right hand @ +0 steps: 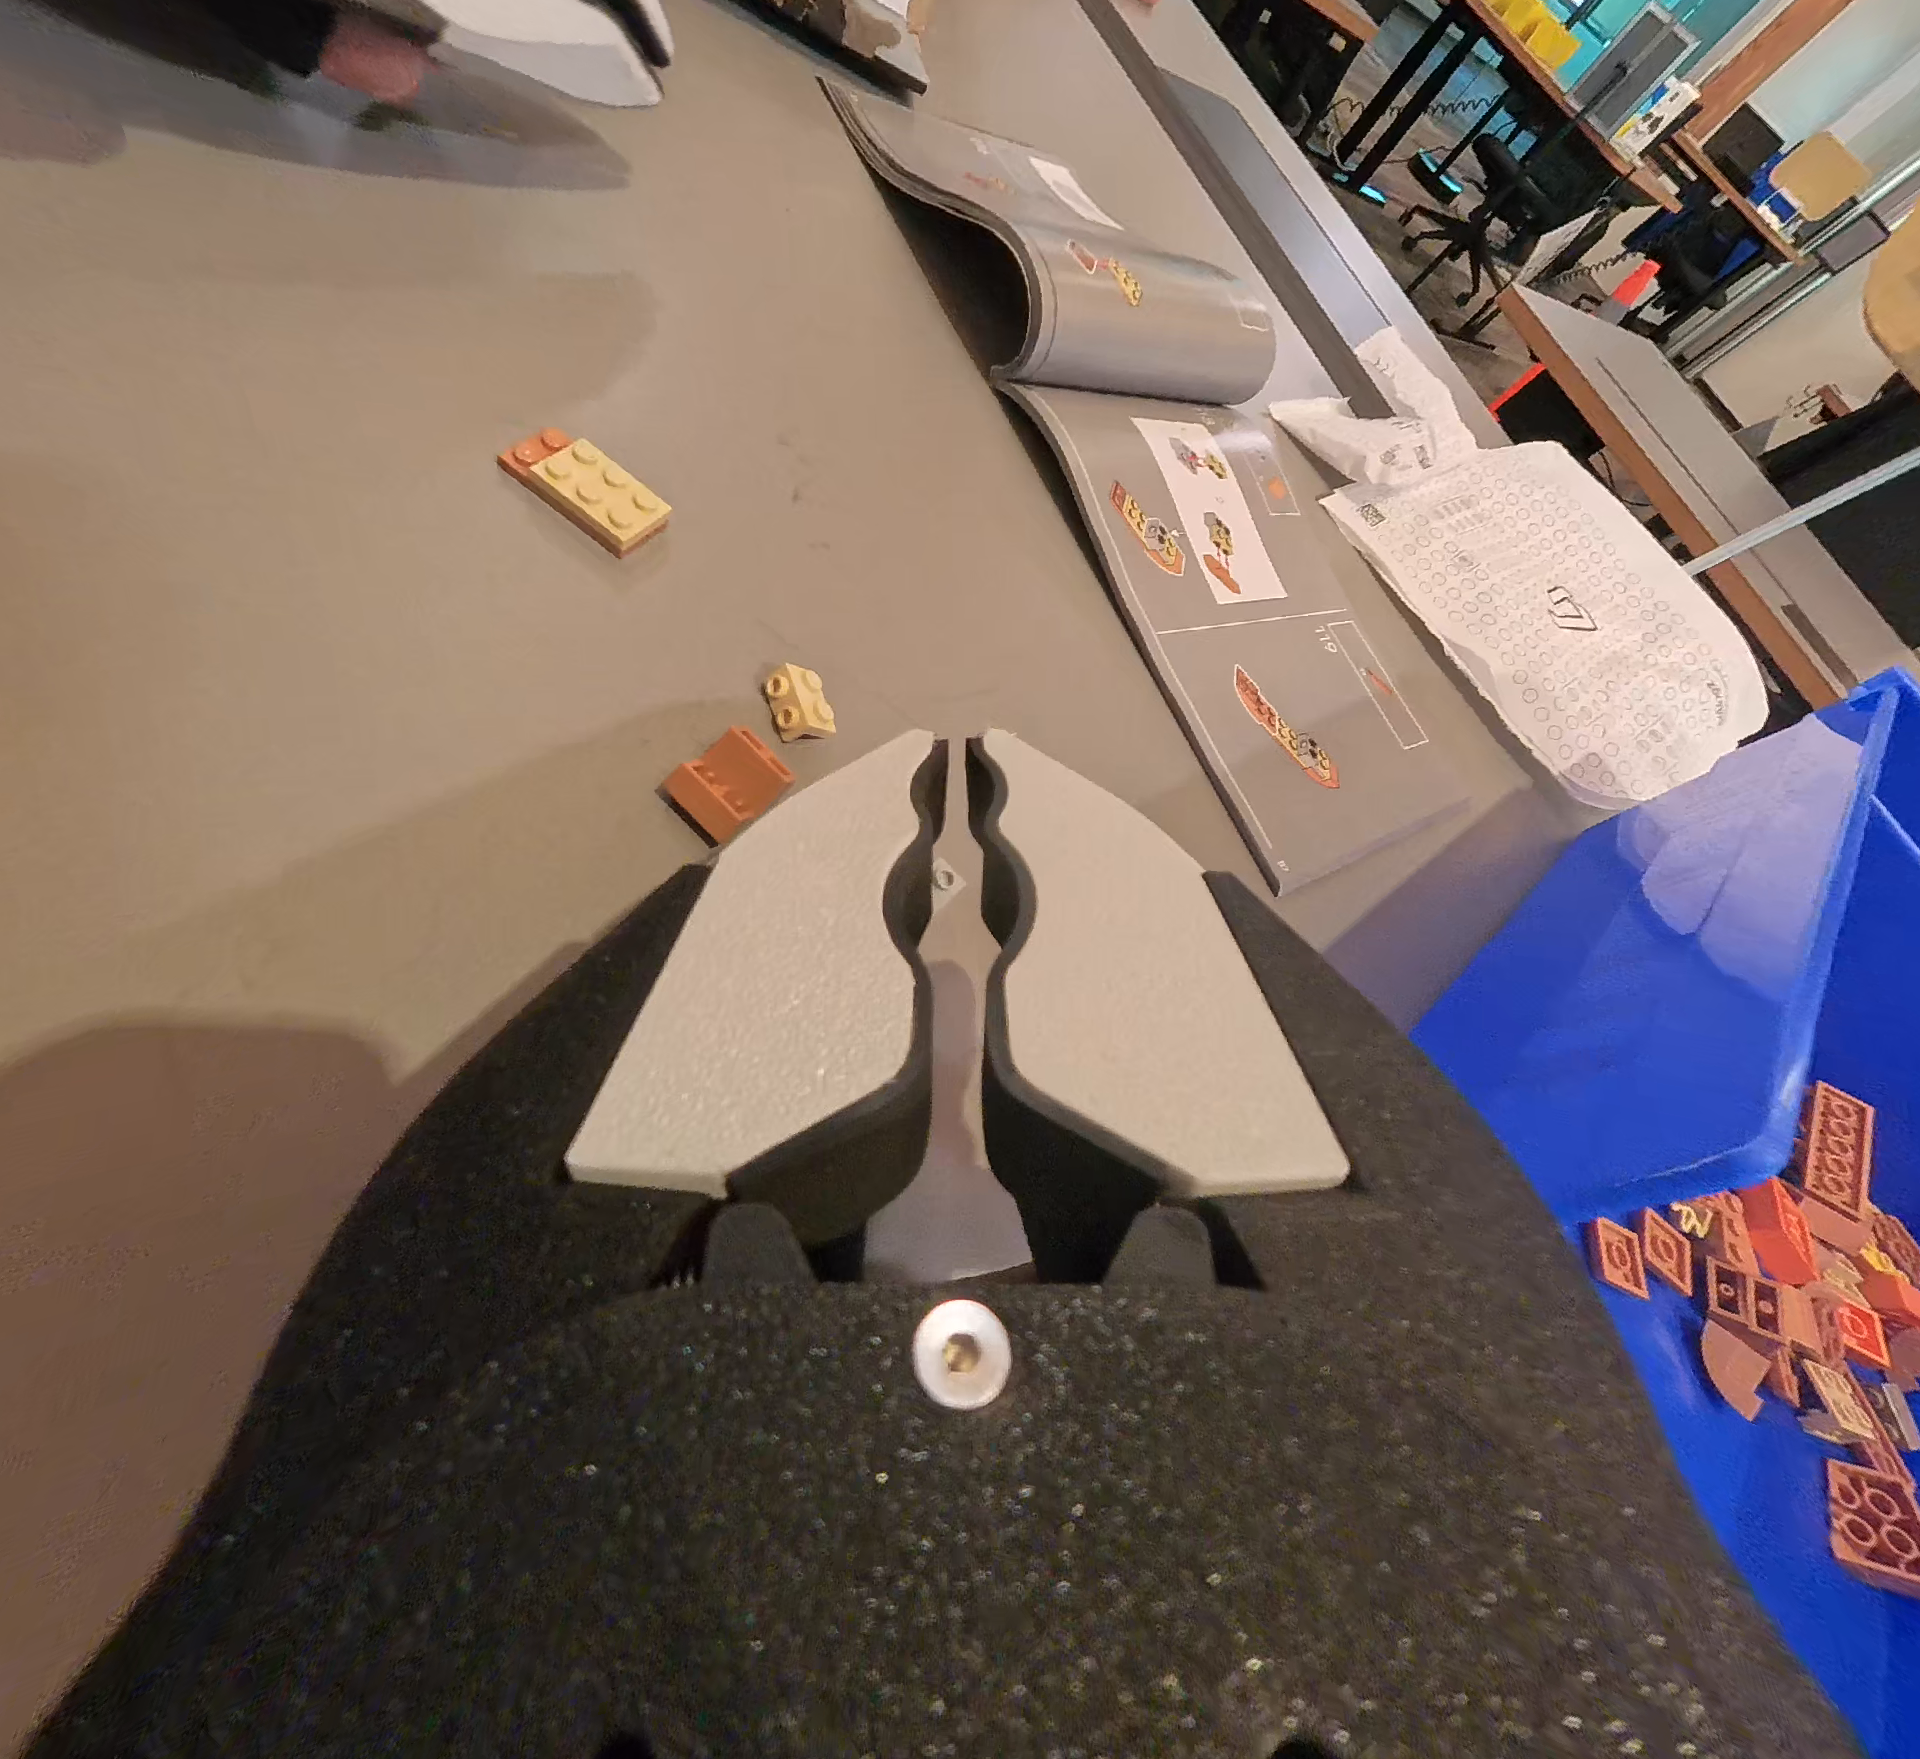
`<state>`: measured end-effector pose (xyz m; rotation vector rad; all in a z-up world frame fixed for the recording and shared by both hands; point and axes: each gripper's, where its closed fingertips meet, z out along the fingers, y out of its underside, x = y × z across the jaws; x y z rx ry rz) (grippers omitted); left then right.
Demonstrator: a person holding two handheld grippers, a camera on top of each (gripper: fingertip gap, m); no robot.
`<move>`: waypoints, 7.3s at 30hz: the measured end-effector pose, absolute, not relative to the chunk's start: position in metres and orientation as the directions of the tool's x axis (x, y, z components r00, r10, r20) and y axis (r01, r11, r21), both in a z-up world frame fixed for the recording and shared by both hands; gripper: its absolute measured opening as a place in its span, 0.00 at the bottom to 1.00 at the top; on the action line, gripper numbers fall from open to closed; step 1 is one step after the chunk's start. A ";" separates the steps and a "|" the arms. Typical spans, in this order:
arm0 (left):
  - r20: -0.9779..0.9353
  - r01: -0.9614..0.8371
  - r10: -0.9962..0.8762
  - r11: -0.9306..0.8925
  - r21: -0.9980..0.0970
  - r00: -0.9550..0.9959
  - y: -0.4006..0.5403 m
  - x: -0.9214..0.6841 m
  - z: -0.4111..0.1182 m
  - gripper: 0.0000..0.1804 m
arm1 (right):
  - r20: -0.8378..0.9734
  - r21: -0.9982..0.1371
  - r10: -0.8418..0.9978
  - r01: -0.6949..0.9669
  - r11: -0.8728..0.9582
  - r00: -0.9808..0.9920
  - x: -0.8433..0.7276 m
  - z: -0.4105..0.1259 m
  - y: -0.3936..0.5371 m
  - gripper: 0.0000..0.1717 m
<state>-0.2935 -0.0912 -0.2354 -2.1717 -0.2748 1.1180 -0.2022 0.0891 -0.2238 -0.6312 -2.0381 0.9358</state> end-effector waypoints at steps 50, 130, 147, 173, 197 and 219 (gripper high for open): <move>0.027 0.190 0.325 -0.481 -0.856 0.945 -0.019 -0.210 -0.224 0.01 | 0.430 -0.795 0.695 0.122 0.594 -0.576 -0.201 -0.224 0.091 0.01; 0.882 0.748 -0.338 0.663 -0.023 0.328 -0.065 -0.230 -0.140 0.09 | 0.263 -0.904 0.617 0.034 0.427 -0.742 -0.287 -0.135 -0.049 0.00; 0.938 0.676 -0.141 0.727 -0.120 0.317 -0.088 -0.273 -0.165 0.09 | 0.276 -0.644 0.618 0.336 0.687 -0.736 -0.417 -0.228 -0.070 0.00; 0.266 0.261 0.316 0.057 -0.964 0.911 -0.074 -0.232 -0.153 0.09 | -0.101 -0.883 0.432 0.281 0.377 -0.896 -0.262 -0.152 -0.044 0.09; -0.003 0.006 0.032 -0.253 -0.968 0.999 -0.058 -0.202 -0.186 0.09 | -0.030 -0.895 0.168 0.102 0.435 -0.985 -0.202 -0.184 -0.058 0.10; -0.789 -0.576 0.288 -0.556 -0.599 0.543 -0.038 -0.194 -0.181 0.08 | -0.196 -0.927 0.406 0.303 0.220 -0.893 -0.200 -0.174 -0.024 0.10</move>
